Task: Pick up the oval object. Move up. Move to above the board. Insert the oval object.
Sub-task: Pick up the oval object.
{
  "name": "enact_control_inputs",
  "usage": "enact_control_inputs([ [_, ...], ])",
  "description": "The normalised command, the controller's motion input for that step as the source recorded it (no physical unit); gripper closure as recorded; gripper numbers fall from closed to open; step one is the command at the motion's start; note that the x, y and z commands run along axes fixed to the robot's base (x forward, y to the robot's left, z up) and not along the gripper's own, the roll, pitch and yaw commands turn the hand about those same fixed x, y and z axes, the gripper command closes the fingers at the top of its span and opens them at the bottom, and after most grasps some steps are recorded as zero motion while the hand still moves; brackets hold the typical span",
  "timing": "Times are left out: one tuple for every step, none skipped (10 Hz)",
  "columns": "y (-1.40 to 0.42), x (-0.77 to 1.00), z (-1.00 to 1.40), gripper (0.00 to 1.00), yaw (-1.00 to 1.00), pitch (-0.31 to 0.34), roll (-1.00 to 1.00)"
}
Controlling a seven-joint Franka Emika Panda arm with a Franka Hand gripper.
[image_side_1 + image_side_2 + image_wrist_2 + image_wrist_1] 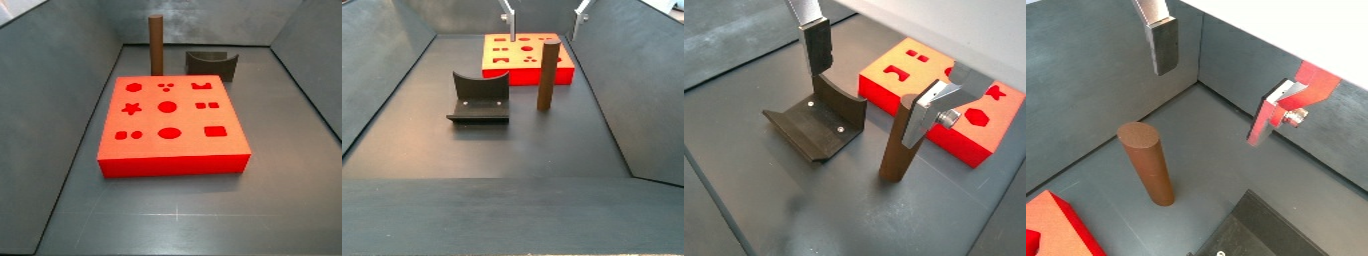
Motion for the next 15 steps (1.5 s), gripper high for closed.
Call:
enact_control_inputs([
  [-0.53,-0.13,-0.33,0.0,-0.53,-0.099,-0.11],
  [-0.21,0.0,-0.11,0.0,-0.93,0.0,-0.03],
  [-0.13,0.0,-0.15,0.0,-0.99,0.0,-0.03],
  [-0.11,0.0,-0.17,0.0,-1.0,0.0,-0.03],
  [-0.1,0.0,-0.19,0.0,-1.0,-0.01,-0.03],
  [-0.07,0.0,-0.21,0.0,-1.0,-0.019,-0.04],
  [-0.04,0.0,-0.23,0.0,-1.0,-0.026,-0.05],
  [-0.04,0.0,-0.24,0.0,-1.0,-0.034,-0.06],
  [-0.06,0.0,-0.31,0.0,-0.96,-0.093,-0.1],
  [-0.08,-0.05,-0.38,0.0,-0.9,-0.149,-0.14],
  [-0.07,-0.05,-0.39,0.0,-0.89,-0.16,-0.14],
  [-0.09,-0.07,-0.41,0.0,-0.89,-0.19,-0.14],
  [-0.17,-0.13,-0.52,0.0,-0.84,-0.236,-0.12],
  [-0.14,-0.51,-0.41,0.0,-0.53,-0.167,-0.18],
  [-0.04,-0.67,-0.09,0.0,-0.13,-0.171,-0.06],
])
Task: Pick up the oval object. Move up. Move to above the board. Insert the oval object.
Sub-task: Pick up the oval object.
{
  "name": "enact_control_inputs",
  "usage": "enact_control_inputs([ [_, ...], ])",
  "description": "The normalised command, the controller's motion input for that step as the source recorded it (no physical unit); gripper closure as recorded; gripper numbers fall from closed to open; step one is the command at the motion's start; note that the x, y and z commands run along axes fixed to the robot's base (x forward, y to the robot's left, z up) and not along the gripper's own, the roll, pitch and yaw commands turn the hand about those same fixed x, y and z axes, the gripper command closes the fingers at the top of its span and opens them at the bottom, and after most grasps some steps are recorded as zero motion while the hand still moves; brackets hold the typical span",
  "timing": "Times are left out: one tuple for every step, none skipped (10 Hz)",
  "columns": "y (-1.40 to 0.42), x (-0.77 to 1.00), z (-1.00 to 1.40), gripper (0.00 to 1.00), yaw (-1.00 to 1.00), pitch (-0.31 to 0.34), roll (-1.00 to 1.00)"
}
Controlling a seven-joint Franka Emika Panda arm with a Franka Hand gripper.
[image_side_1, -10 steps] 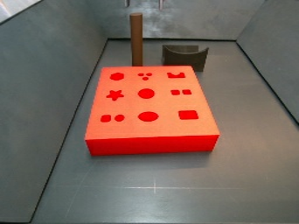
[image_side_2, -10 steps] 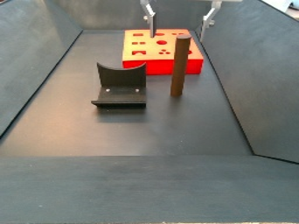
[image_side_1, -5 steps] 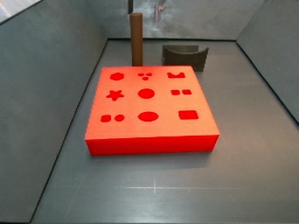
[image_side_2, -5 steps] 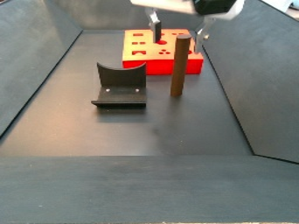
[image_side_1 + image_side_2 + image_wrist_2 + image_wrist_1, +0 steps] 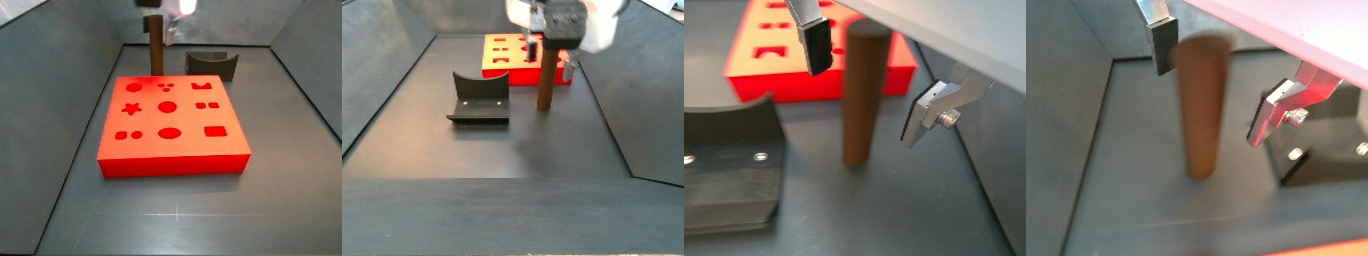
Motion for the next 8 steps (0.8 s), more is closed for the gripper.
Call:
enact_control_inputs([
  [-0.05,-0.51,-0.04,0.0,-0.18,-0.1,-0.04],
  [0.0,-0.58,0.0,0.0,-0.33,-0.09,-0.05],
  [-0.05,-0.59,0.2,0.0,-0.47,-0.09,-0.04],
  [0.01,0.05,0.31,0.0,-0.41,-0.029,-0.09],
  [0.13,0.43,0.13,0.0,-0.7,-0.016,-0.17],
  [0.09,0.49,0.0,0.0,-0.67,0.0,-0.21],
  [0.14,0.63,-0.06,0.0,-0.55,0.0,-0.22],
  [0.23,0.57,-0.02,0.0,-0.34,0.0,-0.15],
])
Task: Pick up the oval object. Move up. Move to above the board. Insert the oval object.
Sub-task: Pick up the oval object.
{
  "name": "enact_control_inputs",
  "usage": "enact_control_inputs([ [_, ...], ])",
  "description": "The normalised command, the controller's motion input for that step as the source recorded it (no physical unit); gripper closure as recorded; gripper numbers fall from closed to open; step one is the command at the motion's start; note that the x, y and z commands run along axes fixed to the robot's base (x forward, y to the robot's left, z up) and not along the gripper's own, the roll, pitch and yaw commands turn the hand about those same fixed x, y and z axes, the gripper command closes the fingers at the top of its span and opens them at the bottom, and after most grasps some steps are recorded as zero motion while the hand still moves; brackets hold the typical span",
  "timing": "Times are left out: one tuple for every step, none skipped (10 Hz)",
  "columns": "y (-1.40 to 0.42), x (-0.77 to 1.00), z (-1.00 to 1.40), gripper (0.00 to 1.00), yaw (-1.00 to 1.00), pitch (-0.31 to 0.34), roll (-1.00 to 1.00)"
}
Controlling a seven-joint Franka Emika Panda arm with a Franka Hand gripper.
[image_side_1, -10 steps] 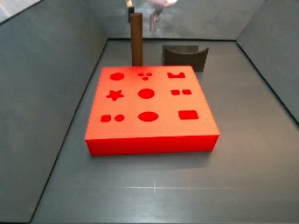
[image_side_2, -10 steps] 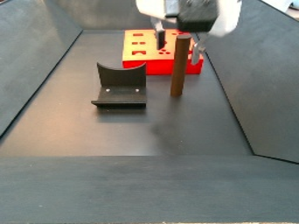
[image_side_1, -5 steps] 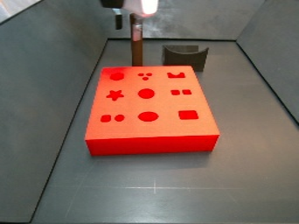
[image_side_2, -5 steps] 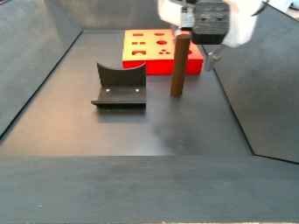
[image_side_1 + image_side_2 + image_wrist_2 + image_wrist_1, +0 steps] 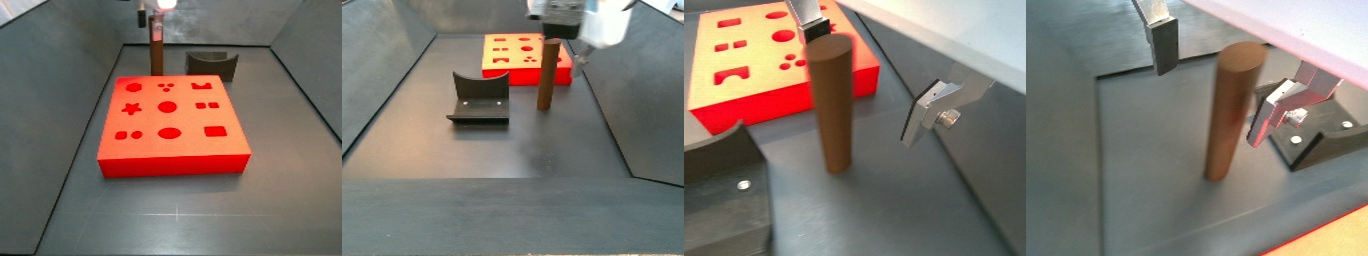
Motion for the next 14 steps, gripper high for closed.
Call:
enact_control_inputs([
  [0.0,0.0,0.0,0.0,0.0,0.0,0.0],
  [0.0,0.0,0.0,0.0,0.0,0.0,-0.01],
  [0.0,-0.09,-0.02,0.0,0.0,-0.023,0.0],
  [-0.03,-0.17,0.0,0.0,0.0,-0.003,0.0],
  [0.0,0.0,0.0,1.0,0.0,0.0,0.0],
  [0.0,0.0,0.0,1.0,0.0,0.0,0.0],
  [0.0,0.0,0.0,1.0,0.0,0.0,0.0],
  [0.0,0.0,0.0,1.0,0.0,0.0,0.0],
  [0.0,0.0,0.0,1.0,0.0,0.0,0.0],
  [0.0,0.0,0.0,1.0,0.0,0.0,0.0],
  [0.0,0.0,0.0,1.0,0.0,0.0,0.0],
  [0.0,0.0,0.0,1.0,0.0,0.0,0.0],
  [0.0,0.0,0.0,1.0,0.0,0.0,0.0],
  [0.0,0.0,0.0,1.0,0.0,0.0,0.0],
])
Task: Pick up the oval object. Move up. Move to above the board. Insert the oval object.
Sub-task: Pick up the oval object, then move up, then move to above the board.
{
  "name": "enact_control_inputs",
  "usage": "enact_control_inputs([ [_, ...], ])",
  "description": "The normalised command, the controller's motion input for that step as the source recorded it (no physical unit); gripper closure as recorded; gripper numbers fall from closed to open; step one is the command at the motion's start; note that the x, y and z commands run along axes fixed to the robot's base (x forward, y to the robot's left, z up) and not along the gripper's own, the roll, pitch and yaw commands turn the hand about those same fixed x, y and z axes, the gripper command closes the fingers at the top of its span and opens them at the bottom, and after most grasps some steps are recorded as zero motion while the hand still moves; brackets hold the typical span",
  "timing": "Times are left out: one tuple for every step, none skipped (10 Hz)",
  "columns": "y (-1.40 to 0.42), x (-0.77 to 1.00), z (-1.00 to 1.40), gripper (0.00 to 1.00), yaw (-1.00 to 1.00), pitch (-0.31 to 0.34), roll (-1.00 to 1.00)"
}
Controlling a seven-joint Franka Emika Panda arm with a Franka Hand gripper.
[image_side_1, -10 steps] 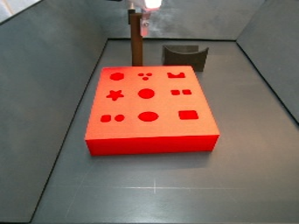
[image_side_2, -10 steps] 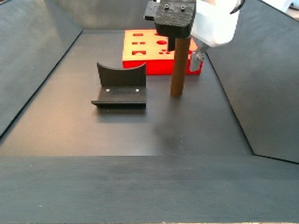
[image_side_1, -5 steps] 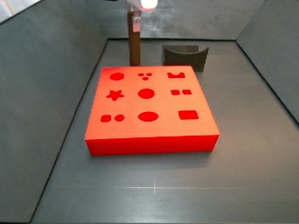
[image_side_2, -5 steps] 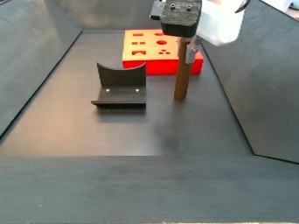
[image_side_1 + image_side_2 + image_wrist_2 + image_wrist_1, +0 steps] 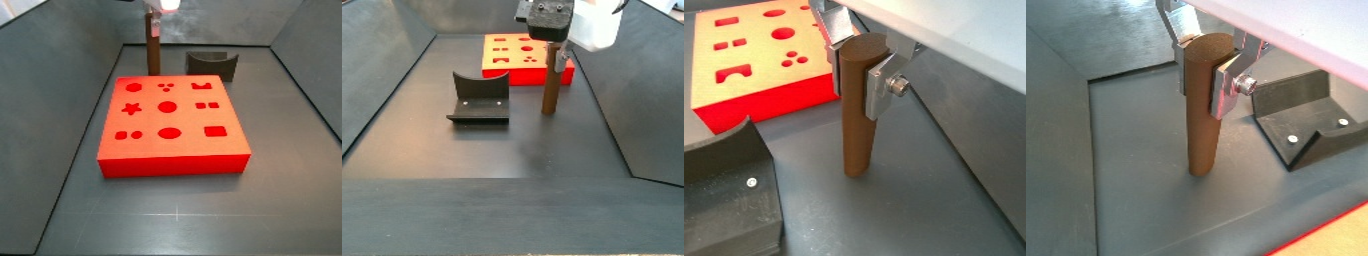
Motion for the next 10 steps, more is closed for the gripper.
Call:
enact_control_inputs([
  [0.0,0.0,0.0,1.0,0.0,0.0,0.0],
  [0.0,0.0,0.0,1.0,0.0,0.0,0.0],
  [0.0,0.0,0.0,1.0,0.0,0.0,0.0],
  [0.0,0.0,0.83,1.0,0.0,0.0,0.0],
  [-0.03,-0.04,0.76,1.0,-0.02,0.032,-0.01],
  [-0.03,-0.04,0.69,1.0,-0.02,0.039,-0.01],
  [-0.02,-0.02,0.45,1.0,-0.01,0.037,-0.02],
  [-0.02,-0.01,0.34,1.0,-0.01,0.04,-0.03],
  [-0.21,-0.41,1.0,1.0,-0.3,-0.123,-0.2],
  [-0.21,-0.42,1.0,1.0,-0.29,-0.124,-0.2],
])
